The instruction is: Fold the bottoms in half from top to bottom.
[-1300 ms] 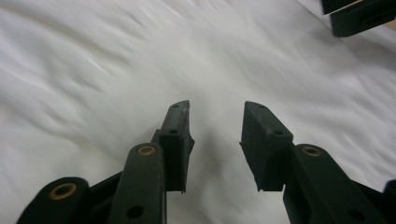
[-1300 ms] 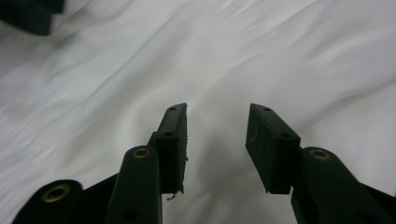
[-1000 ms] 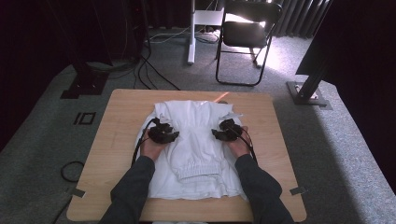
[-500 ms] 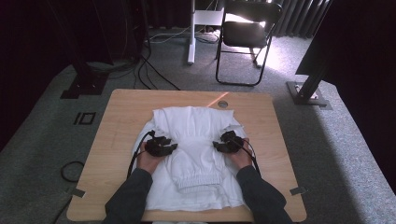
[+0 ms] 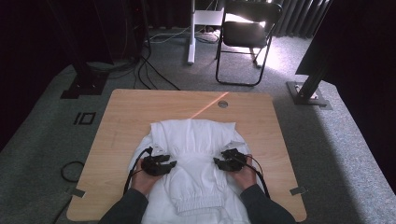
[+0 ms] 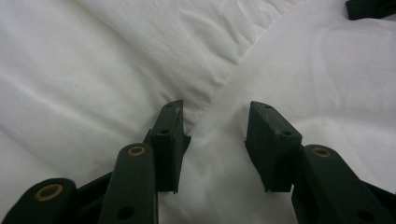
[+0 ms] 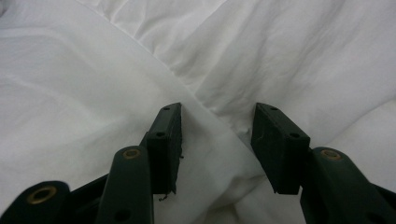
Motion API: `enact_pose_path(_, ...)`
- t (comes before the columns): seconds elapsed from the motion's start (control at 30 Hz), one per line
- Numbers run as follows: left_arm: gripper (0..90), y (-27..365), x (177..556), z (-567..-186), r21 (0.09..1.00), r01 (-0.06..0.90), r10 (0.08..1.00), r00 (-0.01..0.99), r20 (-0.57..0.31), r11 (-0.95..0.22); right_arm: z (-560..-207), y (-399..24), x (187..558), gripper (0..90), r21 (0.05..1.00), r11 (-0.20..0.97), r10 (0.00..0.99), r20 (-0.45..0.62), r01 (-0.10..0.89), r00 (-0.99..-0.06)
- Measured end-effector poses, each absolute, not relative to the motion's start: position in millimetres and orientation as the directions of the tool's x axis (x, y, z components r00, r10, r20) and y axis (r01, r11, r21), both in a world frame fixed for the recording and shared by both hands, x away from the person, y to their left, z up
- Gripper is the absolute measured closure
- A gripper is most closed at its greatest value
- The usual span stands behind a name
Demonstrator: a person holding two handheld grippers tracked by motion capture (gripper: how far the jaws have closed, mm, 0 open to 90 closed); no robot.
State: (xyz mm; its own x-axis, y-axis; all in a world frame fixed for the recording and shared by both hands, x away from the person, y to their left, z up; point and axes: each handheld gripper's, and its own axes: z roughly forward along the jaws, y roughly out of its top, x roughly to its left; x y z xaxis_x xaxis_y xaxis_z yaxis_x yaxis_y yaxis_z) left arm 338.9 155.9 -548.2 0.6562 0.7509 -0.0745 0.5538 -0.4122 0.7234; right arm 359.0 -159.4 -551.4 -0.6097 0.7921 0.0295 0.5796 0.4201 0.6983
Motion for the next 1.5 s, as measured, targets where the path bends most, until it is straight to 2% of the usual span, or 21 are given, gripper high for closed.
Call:
enact_pose_path(0.1,55.6,166.2,346.6,-533.7,0.752,0.522,0.792,0.61,-0.001,-0.402,-551.8,-159.8,357.7,52.3,0.701,0.411,0.795,0.038,0.583,-0.606)
enact_pose_path(0.13,53.3,166.2,346.6,-533.7,0.752,0.522,0.792,0.61,-0.001,-0.402,-551.8,-159.8,357.7,52.3,0.701,0.411,0.795,0.038,0.583,-0.606)
enact_pose_path(0.2,51.3,186.7,375.0,-512.2,0.79,0.533,0.861,0.509,-0.012,-0.304,-552.0,-160.0,358.4,52.4,0.703,0.409,0.793,0.04,0.581,-0.607)
enact_pose_path(0.37,44.5,206.8,435.1,-502.8,0.767,0.607,0.924,0.38,-0.049,-0.209,-552.6,-160.6,358.7,52.6,0.709,0.401,0.795,0.046,0.58,-0.606)
enact_pose_path(0.5,37.9,208.5,465.1,-512.5,0.749,0.631,0.927,0.369,-0.064,-0.2,-552.9,-162.0,359.1,53.0,0.711,0.397,0.792,0.055,0.581,-0.608)
enact_pose_path(0.67,35.3,204.4,478.9,-527.2,0.72,0.66,0.926,0.373,-0.065,-0.215,-553.1,-163.0,359.3,53.0,0.713,0.396,0.79,0.057,0.578,-0.611)
enact_pose_path(0.73,38.0,205.7,481.3,-533.9,0.695,0.687,0.927,0.367,-0.08,-0.212,-553.3,-163.1,359.2,53.0,0.714,0.393,0.79,0.059,0.579,-0.61)
enact_pose_path(0.8,46.6,207.0,481.6,-538.4,0.68,0.697,0.917,0.389,-0.092,-0.228,-553.3,-163.1,359.0,53.1,0.714,0.392,0.791,0.06,0.58,-0.609)
enact_pose_path(0.87,58.5,208.3,480.6,-538.6,0.68,0.695,0.907,0.408,-0.107,-0.233,-553.3,-163.1,359.0,53.1,0.714,0.392,0.791,0.06,0.58,-0.608)
enact_pose_path(0.93,75.3,205.3,479.6,-538.2,0.668,0.691,0.909,0.414,-0.049,-0.278,-553.2,-163.1,359.2,53.3,0.714,0.392,0.791,0.06,0.58,-0.609)
enact_pose_path(0.97,80.4,204.8,479.3,-538.2,0.669,0.685,0.903,0.427,-0.046,-0.289,-553.1,-163.2,359.3,53.4,0.713,0.391,0.791,0.062,0.582,-0.608)
enact_pose_path(1.03,84.4,204.0,479.2,-538.1,0.668,0.683,0.907,0.421,-0.031,-0.294,-553.1,-163.7,359.5,53.7,0.713,0.387,0.792,0.068,0.584,-0.607)
enact_pose_path(1.23,86.2,206.2,479.2,-538.7,0.669,0.691,0.915,0.401,-0.041,-0.273,-553.0,-164.3,359.1,54.6,0.714,0.379,0.796,0.073,0.589,-0.601)
enact_pose_path(1.33,77.1,206.9,480.0,-539.0,0.667,0.7,0.927,0.372,-0.035,-0.256,-548.6,-167.7,361.7,57.9,0.709,0.368,0.795,0.096,0.602,-0.599)
enact_pose_path(1.43,67.8,210.1,481.4,-539.6,0.666,0.709,0.935,0.352,-0.048,-0.233,-535.1,-180.0,368.3,56.5,0.75,0.318,0.808,0.105,0.579,-0.58)
enact_pose_path(1.5,64.7,211.1,481.7,-539.9,0.668,0.705,0.933,0.357,-0.048,-0.236,-523.0,-191.9,377.7,54.3,0.771,0.269,0.828,0.121,0.577,-0.547)
